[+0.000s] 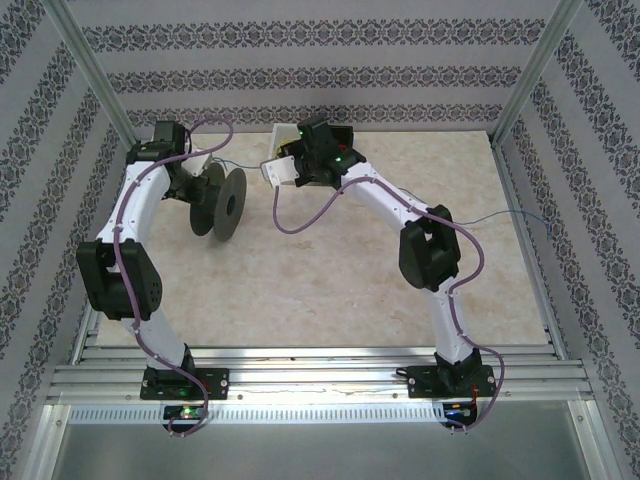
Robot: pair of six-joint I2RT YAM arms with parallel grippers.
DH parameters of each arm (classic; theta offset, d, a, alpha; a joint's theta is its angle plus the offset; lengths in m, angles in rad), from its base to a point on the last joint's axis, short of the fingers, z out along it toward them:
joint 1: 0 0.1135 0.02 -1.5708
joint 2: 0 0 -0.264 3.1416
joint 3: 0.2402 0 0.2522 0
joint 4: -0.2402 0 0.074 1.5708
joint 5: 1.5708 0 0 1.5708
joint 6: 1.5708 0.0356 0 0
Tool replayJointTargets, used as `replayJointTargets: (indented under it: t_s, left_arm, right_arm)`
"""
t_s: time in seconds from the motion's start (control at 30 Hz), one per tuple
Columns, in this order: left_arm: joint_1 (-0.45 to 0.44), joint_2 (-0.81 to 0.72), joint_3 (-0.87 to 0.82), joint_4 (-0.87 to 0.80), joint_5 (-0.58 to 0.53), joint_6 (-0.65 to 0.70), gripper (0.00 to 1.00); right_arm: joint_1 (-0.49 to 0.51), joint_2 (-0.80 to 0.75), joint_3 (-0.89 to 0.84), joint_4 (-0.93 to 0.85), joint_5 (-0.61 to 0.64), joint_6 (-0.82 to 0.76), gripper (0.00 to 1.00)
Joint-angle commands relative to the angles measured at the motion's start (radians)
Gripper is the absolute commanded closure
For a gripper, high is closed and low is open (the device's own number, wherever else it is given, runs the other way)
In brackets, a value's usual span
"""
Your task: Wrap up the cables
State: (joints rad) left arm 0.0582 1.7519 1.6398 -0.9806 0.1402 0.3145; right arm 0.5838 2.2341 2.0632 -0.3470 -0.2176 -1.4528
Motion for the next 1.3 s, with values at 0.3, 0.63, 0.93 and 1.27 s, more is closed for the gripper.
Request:
replayJointTargets:
  t_s: [0.3, 0.63, 0.93, 1.27]
  left_arm:
    - [-0.019, -0.071, -0.044, -0.123, 0.168, 0.350, 1.00]
    - [-0.037, -0.077, -0.067, -0.065, 0.154, 0.429, 0.86]
    - [-0.056, -0.031, -0.028, -0.076, 0.148, 0.439, 0.80]
    - [-0.063, -0.045, -0.030, -0.023, 0.135, 0.446, 0.64]
  right_arm:
    - [-0.045, 0.088, 0.054, -0.218, -0.071, -0.096, 1.00]
    - [-0.084, 0.085, 0.025, -0.222, -0.141, -0.146, 1.00]
    - [-0.067, 0.105, 0.003, -0.180, -0.160, -0.169, 1.00]
    - [-0.043, 0.128, 0.015, -0.155, -0.173, -0.164, 1.00]
